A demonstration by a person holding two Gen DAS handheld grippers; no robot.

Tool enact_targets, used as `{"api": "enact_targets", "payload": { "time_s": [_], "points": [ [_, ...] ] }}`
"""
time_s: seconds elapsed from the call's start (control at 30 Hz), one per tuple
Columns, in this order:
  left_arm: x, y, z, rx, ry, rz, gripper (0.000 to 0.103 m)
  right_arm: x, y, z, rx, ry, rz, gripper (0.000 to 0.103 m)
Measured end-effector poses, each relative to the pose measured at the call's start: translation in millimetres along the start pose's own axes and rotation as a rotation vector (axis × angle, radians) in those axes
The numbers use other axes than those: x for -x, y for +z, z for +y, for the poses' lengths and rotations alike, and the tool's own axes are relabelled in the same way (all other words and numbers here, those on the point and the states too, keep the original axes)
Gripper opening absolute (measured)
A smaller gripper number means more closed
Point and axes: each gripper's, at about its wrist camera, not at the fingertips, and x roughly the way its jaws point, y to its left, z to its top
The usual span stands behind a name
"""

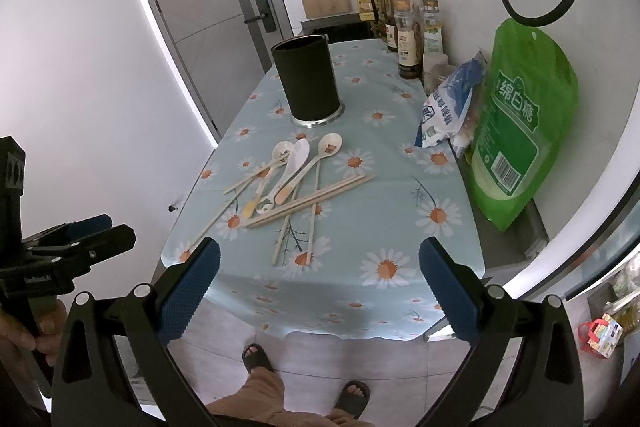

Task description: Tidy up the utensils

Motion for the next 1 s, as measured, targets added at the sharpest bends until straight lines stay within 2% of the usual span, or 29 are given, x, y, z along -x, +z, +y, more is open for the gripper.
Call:
{"api": "enact_targets", "payload": {
  "time_s": [0.37, 0.83, 1.0],
  "points": [
    [-1, 1, 0, 0.008, 0.002, 0.004, 0.096, -4, -1, -3, -0.016, 0.019, 0.001, 0.099],
    [-5, 9, -10, 0.025, 0.012, 0.046, 0.096, -9, 3, -31, -0.132, 0.095, 0.026, 0.099],
    [-15, 16, -6, 0.016, -0.013, 0.082, 0.096, -23, 3, -40, -0.199, 0.131, 0.046, 0.099]
  ]
}}
